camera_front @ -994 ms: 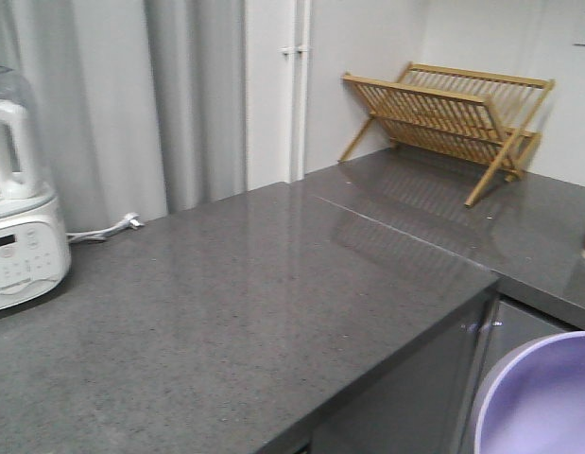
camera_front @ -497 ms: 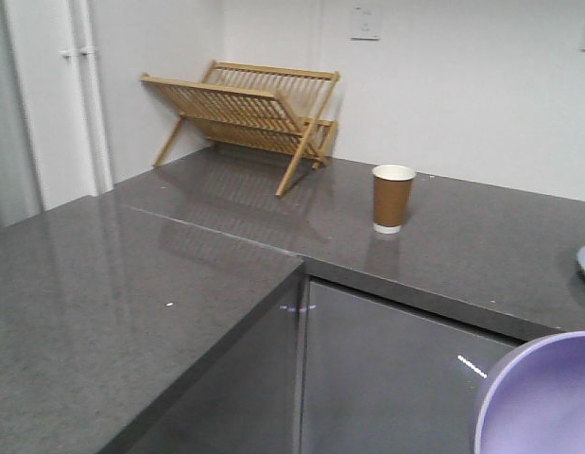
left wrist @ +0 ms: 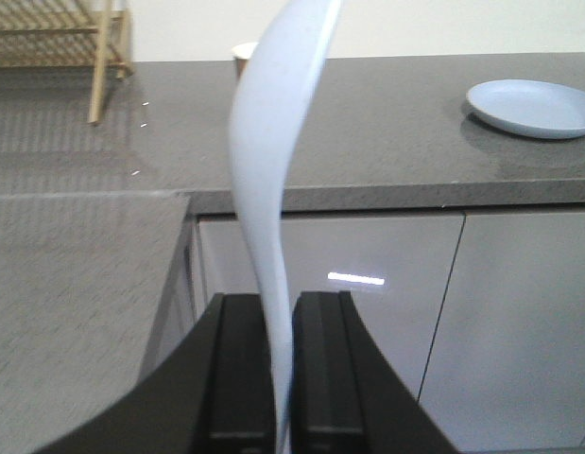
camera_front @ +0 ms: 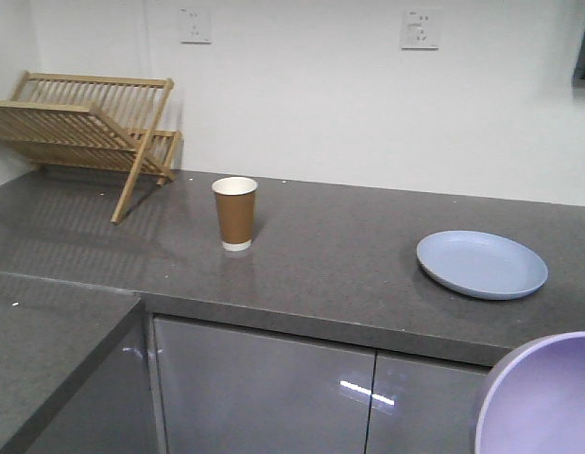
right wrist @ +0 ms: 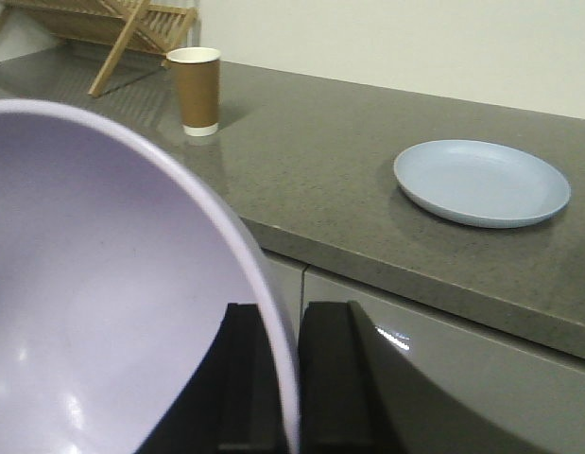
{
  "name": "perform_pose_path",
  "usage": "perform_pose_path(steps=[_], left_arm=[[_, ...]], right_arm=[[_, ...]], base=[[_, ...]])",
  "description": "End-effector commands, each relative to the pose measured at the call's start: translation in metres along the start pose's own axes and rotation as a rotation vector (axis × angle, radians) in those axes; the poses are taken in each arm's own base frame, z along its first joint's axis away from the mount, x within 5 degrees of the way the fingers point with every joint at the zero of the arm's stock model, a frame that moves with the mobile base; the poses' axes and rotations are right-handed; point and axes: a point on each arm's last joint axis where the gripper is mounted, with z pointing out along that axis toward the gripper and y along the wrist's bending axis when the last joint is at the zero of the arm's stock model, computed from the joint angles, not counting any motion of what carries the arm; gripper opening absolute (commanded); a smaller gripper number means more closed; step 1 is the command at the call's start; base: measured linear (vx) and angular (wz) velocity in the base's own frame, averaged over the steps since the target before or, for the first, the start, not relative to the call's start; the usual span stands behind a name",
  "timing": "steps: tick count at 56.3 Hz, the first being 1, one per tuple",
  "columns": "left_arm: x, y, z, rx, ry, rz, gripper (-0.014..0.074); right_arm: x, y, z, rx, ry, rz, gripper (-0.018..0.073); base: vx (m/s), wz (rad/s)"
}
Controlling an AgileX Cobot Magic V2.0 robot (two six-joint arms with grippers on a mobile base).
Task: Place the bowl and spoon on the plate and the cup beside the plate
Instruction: 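Drive the base, carrying spoon and bowl, to the counter with the blue plate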
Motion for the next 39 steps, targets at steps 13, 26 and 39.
perform_pose_path(steps=[13, 26, 39], left_arm=[[-0.0141, -0.0013, -0.0021, 0.013, -0.101, -0.001, -0.0003], [-0.0141, -0.0013, -0.0021, 0.013, -0.101, -0.001, -0.0003], [-0.0141, -0.0013, -0.0021, 0.013, -0.101, -0.001, -0.0003]], right_arm=[[-0.0130, -0.0022, -0.0026, 0.028, -0.076, 0.018, -0.0009], [-0.0130, -0.0022, -0.0026, 0.028, -0.076, 0.018, -0.0009], [-0.0130, -0.0022, -0.0026, 0.028, -0.076, 0.018, -0.0009]], base=[[0.27, -0.29], [0.34, -0.13], [0.39, -0.08]])
